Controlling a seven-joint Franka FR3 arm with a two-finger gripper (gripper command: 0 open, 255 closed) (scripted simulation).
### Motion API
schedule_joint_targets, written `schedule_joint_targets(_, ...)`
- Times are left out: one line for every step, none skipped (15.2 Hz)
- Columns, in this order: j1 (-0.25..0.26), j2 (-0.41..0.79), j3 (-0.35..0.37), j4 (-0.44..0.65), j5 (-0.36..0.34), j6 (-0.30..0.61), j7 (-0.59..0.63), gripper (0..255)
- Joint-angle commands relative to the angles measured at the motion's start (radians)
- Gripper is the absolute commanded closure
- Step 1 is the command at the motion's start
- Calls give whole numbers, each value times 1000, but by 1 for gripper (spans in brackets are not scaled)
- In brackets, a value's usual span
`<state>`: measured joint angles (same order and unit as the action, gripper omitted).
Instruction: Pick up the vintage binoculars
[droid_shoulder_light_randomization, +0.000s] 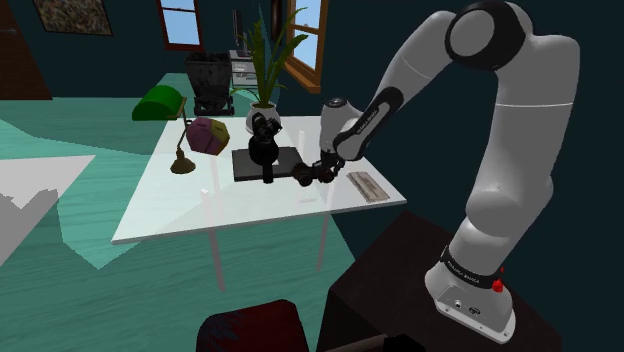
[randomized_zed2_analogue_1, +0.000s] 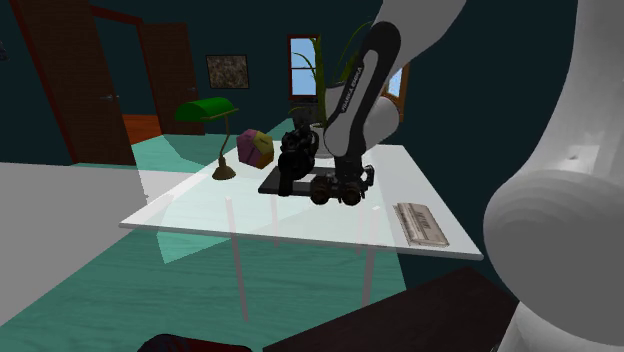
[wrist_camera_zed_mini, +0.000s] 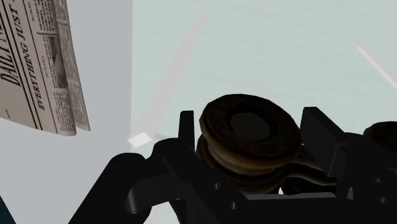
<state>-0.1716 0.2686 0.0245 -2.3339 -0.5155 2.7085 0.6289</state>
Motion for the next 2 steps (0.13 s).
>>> schedule_joint_targets(-3,-14,6,1,12,-14,-12,255)
schedule_joint_targets(-3,-14,6,1,13,-14,-12,255)
